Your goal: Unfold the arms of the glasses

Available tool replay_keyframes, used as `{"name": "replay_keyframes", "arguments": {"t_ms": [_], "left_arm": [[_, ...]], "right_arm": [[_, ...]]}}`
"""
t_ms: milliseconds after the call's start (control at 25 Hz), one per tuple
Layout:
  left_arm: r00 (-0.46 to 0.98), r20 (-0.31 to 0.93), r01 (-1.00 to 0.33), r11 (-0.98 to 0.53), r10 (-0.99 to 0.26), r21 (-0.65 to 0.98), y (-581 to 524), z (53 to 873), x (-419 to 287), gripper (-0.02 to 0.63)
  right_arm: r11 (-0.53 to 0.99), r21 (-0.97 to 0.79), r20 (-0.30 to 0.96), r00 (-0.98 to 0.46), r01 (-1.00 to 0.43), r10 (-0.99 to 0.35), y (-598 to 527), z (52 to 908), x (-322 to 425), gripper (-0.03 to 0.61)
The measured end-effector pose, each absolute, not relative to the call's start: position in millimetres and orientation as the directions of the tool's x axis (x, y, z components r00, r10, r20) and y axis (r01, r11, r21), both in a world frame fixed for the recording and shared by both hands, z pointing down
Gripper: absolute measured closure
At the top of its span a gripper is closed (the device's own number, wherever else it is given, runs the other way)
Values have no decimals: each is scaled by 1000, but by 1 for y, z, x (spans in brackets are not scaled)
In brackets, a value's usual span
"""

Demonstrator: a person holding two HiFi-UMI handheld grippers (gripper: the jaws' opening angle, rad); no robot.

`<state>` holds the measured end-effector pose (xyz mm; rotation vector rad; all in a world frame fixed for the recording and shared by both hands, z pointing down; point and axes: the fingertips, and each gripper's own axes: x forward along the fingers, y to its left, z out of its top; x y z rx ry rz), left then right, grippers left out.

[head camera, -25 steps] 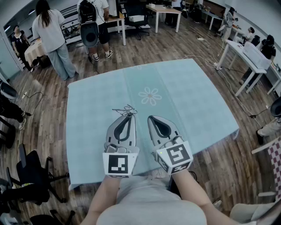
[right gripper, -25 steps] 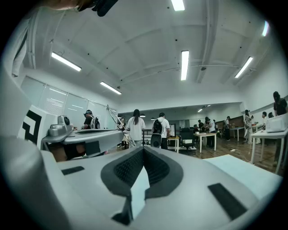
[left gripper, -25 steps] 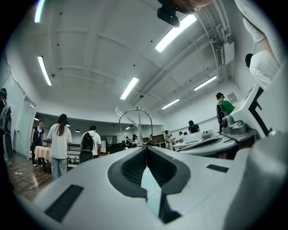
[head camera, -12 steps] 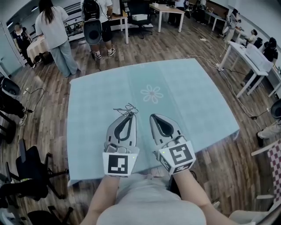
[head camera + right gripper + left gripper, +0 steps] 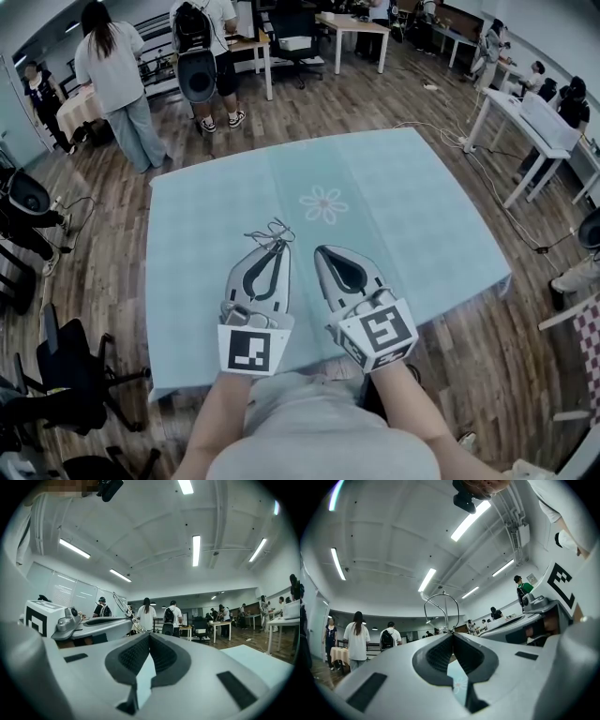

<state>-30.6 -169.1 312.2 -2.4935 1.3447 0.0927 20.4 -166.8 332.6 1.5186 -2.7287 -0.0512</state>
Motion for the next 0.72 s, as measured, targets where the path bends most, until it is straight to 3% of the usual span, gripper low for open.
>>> {"name": "replay_keyframes", "arguments": {"t_ms": [720], "left_arm": [[688, -203, -655, -476, -697, -586, -140, 319, -32, 604]], "right_arm": [[607, -33, 17, -608, -794, -794, -175, 327, 26, 571]]}}
